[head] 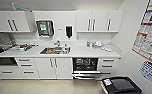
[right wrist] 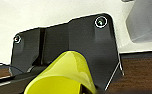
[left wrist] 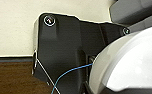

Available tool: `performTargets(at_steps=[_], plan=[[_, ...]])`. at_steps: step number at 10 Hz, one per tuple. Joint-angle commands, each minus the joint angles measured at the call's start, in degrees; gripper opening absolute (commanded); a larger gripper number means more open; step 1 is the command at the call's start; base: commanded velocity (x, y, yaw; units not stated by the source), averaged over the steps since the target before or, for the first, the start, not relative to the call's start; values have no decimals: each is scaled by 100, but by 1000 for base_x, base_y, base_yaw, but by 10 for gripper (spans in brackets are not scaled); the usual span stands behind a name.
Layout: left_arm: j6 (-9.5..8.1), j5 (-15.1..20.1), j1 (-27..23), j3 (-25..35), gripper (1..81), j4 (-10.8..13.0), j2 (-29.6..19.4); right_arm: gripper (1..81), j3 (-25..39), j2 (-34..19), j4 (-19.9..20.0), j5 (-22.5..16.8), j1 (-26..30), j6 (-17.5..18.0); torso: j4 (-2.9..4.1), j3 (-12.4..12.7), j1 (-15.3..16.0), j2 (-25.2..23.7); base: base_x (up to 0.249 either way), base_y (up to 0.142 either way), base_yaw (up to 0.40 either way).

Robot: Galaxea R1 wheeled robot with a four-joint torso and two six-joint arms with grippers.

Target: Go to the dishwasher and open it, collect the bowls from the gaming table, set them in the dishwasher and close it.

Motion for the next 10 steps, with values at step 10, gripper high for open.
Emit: performTargets(at_steps=[10], plan=[[24, 103, -188, 13, 10, 22, -106, 10, -2, -66, -31, -248, 246, -9, 0, 0, 0, 0, 119, 0, 0]])
